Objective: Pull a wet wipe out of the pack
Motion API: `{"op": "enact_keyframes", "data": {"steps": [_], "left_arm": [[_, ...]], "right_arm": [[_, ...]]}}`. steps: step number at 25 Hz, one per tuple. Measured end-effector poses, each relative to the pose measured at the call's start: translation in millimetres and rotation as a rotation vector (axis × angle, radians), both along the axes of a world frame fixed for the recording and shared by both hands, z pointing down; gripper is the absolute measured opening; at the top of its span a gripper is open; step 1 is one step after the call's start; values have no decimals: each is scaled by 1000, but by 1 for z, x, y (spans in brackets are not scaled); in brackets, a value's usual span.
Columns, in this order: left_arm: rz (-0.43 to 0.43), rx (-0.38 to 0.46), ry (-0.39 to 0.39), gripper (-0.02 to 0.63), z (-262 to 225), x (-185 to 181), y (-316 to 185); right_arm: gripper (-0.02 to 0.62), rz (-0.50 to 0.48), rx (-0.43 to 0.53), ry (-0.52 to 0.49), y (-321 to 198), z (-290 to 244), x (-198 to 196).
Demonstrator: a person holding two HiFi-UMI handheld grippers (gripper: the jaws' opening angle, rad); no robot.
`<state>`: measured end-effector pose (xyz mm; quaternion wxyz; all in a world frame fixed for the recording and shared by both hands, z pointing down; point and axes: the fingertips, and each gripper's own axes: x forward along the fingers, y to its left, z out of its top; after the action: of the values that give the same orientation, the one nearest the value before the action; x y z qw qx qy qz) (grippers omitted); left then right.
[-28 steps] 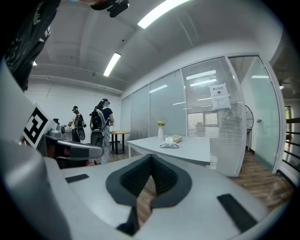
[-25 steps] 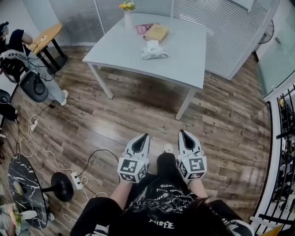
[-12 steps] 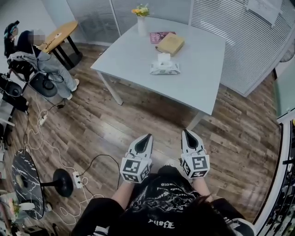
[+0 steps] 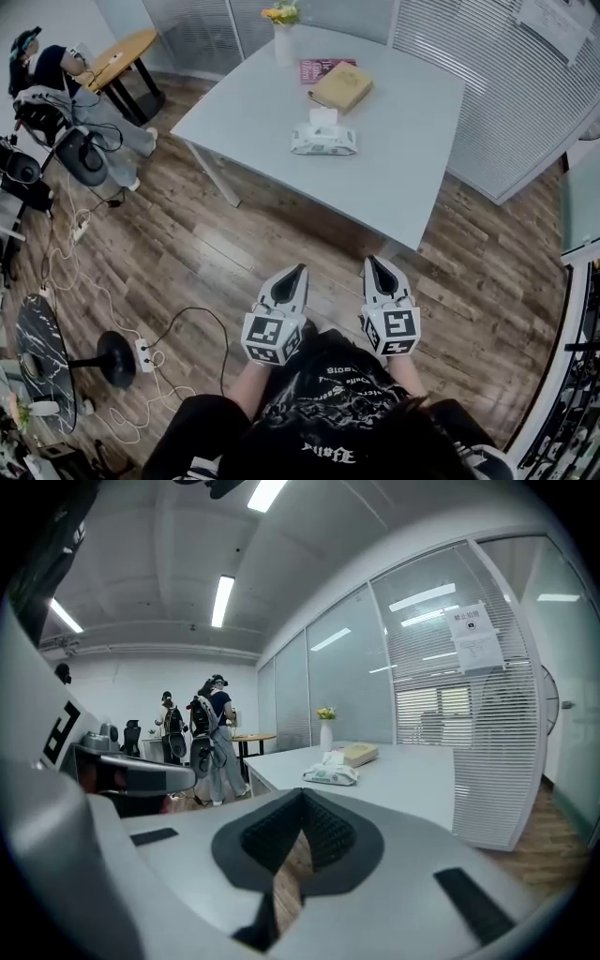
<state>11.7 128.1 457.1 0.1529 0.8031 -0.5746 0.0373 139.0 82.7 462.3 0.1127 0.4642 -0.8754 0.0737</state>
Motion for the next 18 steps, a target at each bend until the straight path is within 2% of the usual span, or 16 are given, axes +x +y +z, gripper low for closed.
{"op": "enact_keyframes", "data": {"steps": [9, 18], "left_arm": [[3, -18, 14, 8, 11, -3, -42], [52, -30, 3, 8, 22, -33, -132]], "right_arm": [[-2, 26, -73, 51, -31, 25, 1], [-2, 59, -63, 54, -105, 25, -27]]}}
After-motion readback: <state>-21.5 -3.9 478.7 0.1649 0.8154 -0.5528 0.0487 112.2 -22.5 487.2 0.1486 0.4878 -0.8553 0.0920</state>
